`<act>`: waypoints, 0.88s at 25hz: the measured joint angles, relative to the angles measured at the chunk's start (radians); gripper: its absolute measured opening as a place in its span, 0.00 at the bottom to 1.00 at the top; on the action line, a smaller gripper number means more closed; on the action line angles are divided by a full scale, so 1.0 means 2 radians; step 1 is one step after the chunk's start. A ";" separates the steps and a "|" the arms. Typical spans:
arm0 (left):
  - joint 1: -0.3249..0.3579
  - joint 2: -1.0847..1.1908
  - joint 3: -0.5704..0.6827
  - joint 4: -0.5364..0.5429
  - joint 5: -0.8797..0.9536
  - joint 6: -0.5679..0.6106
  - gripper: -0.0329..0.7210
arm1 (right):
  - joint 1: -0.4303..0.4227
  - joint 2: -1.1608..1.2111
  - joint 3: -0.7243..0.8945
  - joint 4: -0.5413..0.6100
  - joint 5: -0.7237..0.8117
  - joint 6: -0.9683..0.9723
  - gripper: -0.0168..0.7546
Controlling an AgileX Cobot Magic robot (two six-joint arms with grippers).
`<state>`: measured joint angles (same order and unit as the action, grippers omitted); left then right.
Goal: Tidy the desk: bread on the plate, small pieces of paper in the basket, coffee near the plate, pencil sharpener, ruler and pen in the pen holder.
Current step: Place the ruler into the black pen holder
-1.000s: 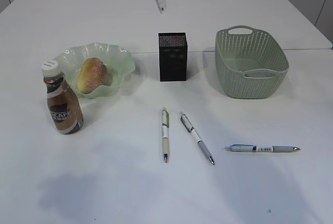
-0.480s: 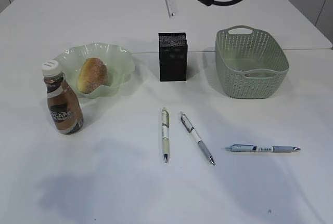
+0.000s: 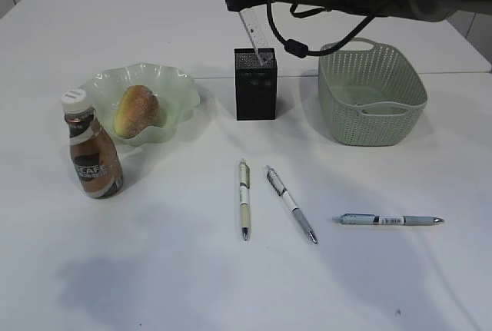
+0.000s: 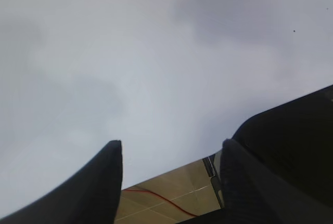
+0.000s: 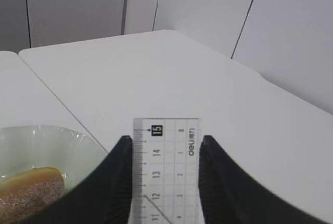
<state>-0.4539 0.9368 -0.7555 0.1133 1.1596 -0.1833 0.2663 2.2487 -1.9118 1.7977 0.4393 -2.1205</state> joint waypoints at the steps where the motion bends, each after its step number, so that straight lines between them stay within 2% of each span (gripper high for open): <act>1: 0.000 0.000 0.000 0.000 0.000 0.000 0.60 | 0.000 0.004 -0.002 0.000 0.000 -0.003 0.41; 22: 0.000 0.000 0.000 0.000 -0.012 0.000 0.58 | -0.016 0.078 -0.103 0.001 0.003 -0.013 0.41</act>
<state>-0.4539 0.9368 -0.7555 0.1133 1.1361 -0.1833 0.2344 2.4045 -2.1170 1.7997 0.4446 -2.1470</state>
